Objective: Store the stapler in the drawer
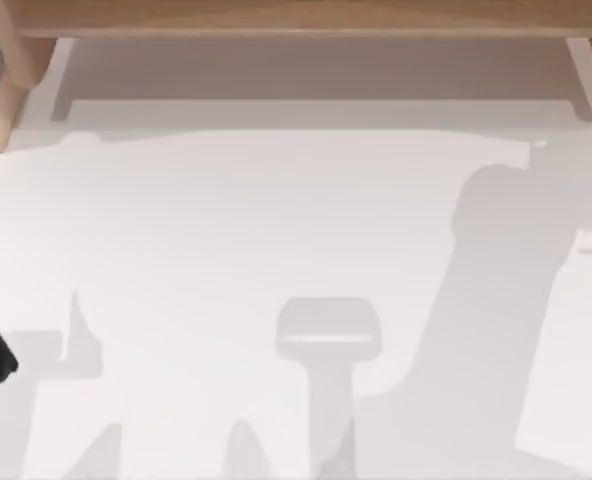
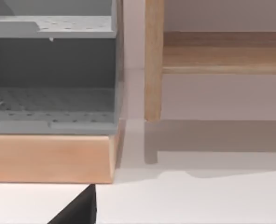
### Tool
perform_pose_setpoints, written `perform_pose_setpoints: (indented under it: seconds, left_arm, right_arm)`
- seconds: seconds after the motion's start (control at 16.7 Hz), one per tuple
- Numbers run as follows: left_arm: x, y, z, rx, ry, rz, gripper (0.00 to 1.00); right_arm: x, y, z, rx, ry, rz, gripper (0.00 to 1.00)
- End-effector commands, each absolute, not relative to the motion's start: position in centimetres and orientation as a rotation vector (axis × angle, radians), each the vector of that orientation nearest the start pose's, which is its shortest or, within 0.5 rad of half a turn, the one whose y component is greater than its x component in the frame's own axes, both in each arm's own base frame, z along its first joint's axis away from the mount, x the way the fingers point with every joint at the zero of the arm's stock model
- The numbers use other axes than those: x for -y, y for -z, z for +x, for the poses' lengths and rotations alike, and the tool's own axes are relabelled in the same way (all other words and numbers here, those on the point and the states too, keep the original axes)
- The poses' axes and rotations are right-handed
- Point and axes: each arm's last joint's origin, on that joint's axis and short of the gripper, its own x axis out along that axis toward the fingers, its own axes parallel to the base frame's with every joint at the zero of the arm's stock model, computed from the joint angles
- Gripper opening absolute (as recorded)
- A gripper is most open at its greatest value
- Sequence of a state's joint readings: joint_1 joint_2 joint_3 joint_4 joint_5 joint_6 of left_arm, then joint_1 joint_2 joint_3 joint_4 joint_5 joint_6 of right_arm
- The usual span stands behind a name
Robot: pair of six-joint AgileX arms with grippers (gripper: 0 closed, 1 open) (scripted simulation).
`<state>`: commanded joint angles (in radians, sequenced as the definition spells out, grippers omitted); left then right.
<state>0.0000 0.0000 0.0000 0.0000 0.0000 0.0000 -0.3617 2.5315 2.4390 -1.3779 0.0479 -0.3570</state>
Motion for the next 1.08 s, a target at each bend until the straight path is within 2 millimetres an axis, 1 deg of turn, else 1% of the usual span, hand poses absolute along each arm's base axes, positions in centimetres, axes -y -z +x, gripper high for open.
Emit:
perform_pose_setpoints:
  seconds: [0.12, 0.18, 0.48, 0.84, 1.08]
  left_arm:
    - [0.1, -16.0, 10.6, 0.000, 0.000, 0.000, 1.00]
    - [0.1, -16.0, 10.6, 0.000, 0.000, 0.000, 1.00]
    - [0.1, -16.0, 10.6, 0.000, 0.000, 0.000, 1.00]
    - [0.1, -16.0, 10.6, 0.000, 0.000, 0.000, 1.00]
    - [0.1, -16.0, 10.6, 0.000, 0.000, 0.000, 1.00]
  right_arm:
    - [17.6, -16.6, 47.3, -1.542, 0.029, -0.013, 0.00]
    - [17.7, -16.1, 47.3, -1.555, 0.024, -0.002, 0.00]
    - [17.5, -15.9, 47.4, -1.558, 0.021, -0.004, 0.00]
    - [17.7, -15.1, 47.3, -1.556, 0.024, -0.001, 0.00]
    - [17.7, -15.0, 47.3, -1.556, 0.024, 0.000, 0.00]
